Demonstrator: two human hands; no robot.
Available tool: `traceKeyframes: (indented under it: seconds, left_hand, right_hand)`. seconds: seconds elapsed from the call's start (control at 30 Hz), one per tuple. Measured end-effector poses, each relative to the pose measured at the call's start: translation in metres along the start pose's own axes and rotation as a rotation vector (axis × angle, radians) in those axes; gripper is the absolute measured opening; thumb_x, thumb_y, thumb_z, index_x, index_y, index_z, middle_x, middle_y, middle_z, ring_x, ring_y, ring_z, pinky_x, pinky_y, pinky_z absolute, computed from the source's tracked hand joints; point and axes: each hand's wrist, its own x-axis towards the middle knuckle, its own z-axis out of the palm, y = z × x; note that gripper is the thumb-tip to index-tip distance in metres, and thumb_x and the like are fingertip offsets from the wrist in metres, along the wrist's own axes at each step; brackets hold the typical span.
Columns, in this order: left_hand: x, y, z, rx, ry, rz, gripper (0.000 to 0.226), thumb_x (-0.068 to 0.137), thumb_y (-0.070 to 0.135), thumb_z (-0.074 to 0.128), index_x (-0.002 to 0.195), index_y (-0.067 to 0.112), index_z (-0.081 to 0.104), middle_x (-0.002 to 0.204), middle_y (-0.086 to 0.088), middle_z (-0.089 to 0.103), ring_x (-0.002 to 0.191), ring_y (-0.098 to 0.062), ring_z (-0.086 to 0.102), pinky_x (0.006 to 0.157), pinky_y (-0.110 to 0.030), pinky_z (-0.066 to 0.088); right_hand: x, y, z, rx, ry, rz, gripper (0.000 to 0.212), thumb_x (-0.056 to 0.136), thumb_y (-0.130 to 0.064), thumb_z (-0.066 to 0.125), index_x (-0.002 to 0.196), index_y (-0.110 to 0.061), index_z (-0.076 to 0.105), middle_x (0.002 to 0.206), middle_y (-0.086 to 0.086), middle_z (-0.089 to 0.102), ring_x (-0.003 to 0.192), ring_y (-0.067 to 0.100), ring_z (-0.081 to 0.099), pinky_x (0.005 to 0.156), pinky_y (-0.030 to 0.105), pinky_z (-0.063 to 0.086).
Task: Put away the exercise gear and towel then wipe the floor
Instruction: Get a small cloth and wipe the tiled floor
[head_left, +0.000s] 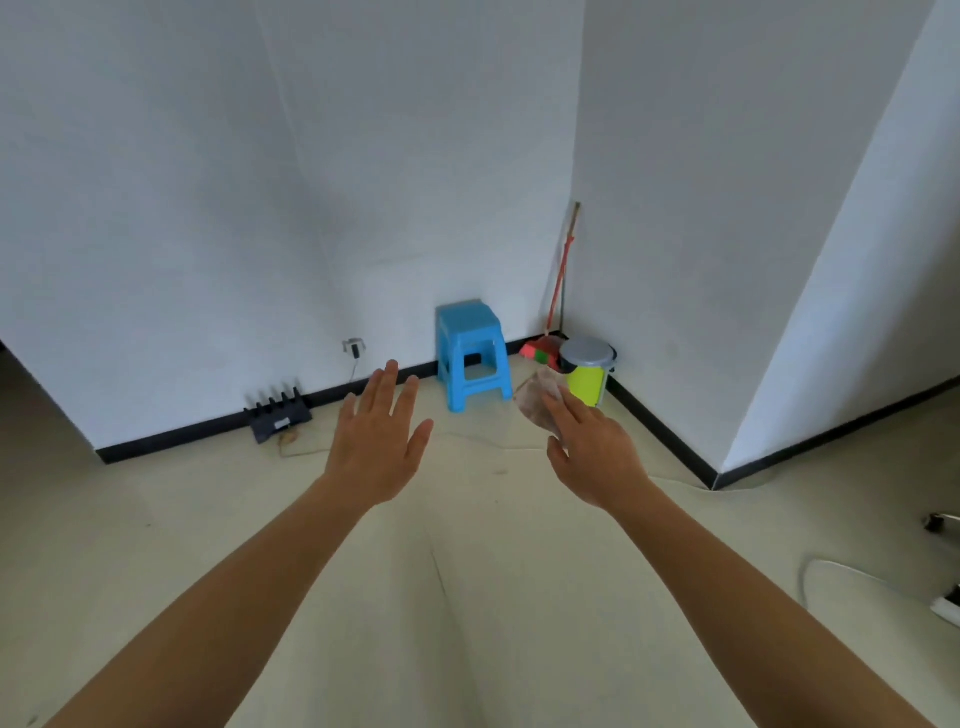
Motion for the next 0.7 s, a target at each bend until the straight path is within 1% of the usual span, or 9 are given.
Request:
traceKeyframes:
  seconds: [0.1,0.17,0.27,0.33,0.4,0.5,0.57,0.67,0.7]
  left_hand:
    - [0.08,-0.033,0.012,-0.022,0.019,-0.03,0.067,0.101,0.053,0.013,0.158,0.018,0.004,0.165,-0.009,-0.006,0.152,-0.025,-0.002,0.122,-0.048,0.014]
    - [0.133,-0.058,0.034,-0.036,0.034,-0.049,0.067,0.101,0.053,0.013,0.158,0.018,0.008,0.165,-0.009,-0.003,0.152,-0.026,0.0,0.122,-0.049,0.014]
    - [0.215,-0.096,0.079,-0.041,0.026,-0.08,0.067,0.101,0.054,0.009,0.157,0.017,0.011,0.165,-0.009,-0.001,0.152,-0.026,0.002,0.121,-0.049,0.016]
    - [0.275,-0.119,0.111,-0.04,0.015,-0.076,0.069,0.099,0.054,0.008,0.157,0.017,0.01,0.165,-0.009,-0.002,0.152,-0.026,0.002,0.121,-0.049,0.016]
    - [0.339,-0.14,0.139,-0.066,0.009,-0.072,0.068,0.099,0.053,0.01,0.157,0.018,0.008,0.165,-0.008,-0.003,0.152,-0.025,0.0,0.122,-0.048,0.015]
    - [0.44,-0.167,0.165,-0.118,-0.022,-0.045,0.065,0.102,0.051,0.014,0.157,0.019,0.003,0.165,-0.007,-0.008,0.152,-0.024,-0.004,0.123,-0.047,0.011]
    - [0.508,-0.179,0.176,-0.109,-0.038,-0.004,0.065,0.102,0.051,0.013,0.157,0.019,0.0,0.165,-0.007,-0.011,0.152,-0.024,-0.006,0.123,-0.047,0.01]
    - [0.604,-0.188,0.191,-0.1,-0.057,0.067,0.067,0.101,0.053,0.011,0.158,0.019,0.003,0.165,-0.007,-0.008,0.152,-0.024,-0.003,0.123,-0.047,0.011]
    - [0.635,-0.189,0.198,-0.101,-0.059,0.086,0.068,0.1,0.053,0.009,0.158,0.018,0.005,0.165,-0.007,-0.006,0.152,-0.024,-0.001,0.122,-0.047,0.011]
  right_hand:
    - [0.101,0.012,0.024,0.012,-0.012,-0.001,0.062,0.094,-0.03,0.051,0.152,-0.02,0.032,0.16,0.004,0.034,0.1,0.029,0.062,0.077,0.039,0.053]
    - [0.165,0.019,0.047,-0.019,0.009,-0.041,0.058,0.093,-0.03,0.05,0.149,-0.019,0.038,0.158,0.005,0.038,0.101,0.027,0.063,0.084,0.039,0.051]
    - [0.26,0.032,0.091,-0.035,0.049,-0.082,0.056,0.091,-0.029,0.052,0.145,-0.018,0.044,0.146,0.006,0.052,0.103,0.025,0.063,0.091,0.043,0.049]
    - [0.323,0.041,0.123,-0.072,0.075,-0.078,0.054,0.089,-0.029,0.049,0.141,-0.016,0.048,0.138,0.006,0.058,0.111,0.028,0.06,0.099,0.047,0.045]
    - [0.386,0.05,0.153,-0.111,0.055,-0.075,0.053,0.09,-0.031,0.043,0.14,-0.015,0.05,0.138,0.006,0.058,0.121,0.03,0.055,0.107,0.051,0.039]
    - [0.477,0.064,0.184,-0.123,-0.009,-0.051,0.053,0.089,-0.031,0.044,0.139,-0.015,0.051,0.14,0.007,0.057,0.125,0.03,0.053,0.106,0.049,0.04]
    - [0.532,0.076,0.194,-0.136,-0.023,-0.026,0.054,0.088,-0.031,0.044,0.139,-0.015,0.052,0.14,0.007,0.058,0.125,0.03,0.054,0.104,0.047,0.042]
    - [0.606,0.102,0.201,-0.126,-0.024,0.031,0.054,0.09,-0.033,0.039,0.14,-0.016,0.051,0.138,0.006,0.058,0.125,0.028,0.054,0.107,0.046,0.041]
    - [0.63,0.113,0.206,-0.128,-0.009,0.047,0.053,0.091,-0.033,0.04,0.139,-0.015,0.052,0.137,0.007,0.06,0.123,0.029,0.055,0.108,0.046,0.041]
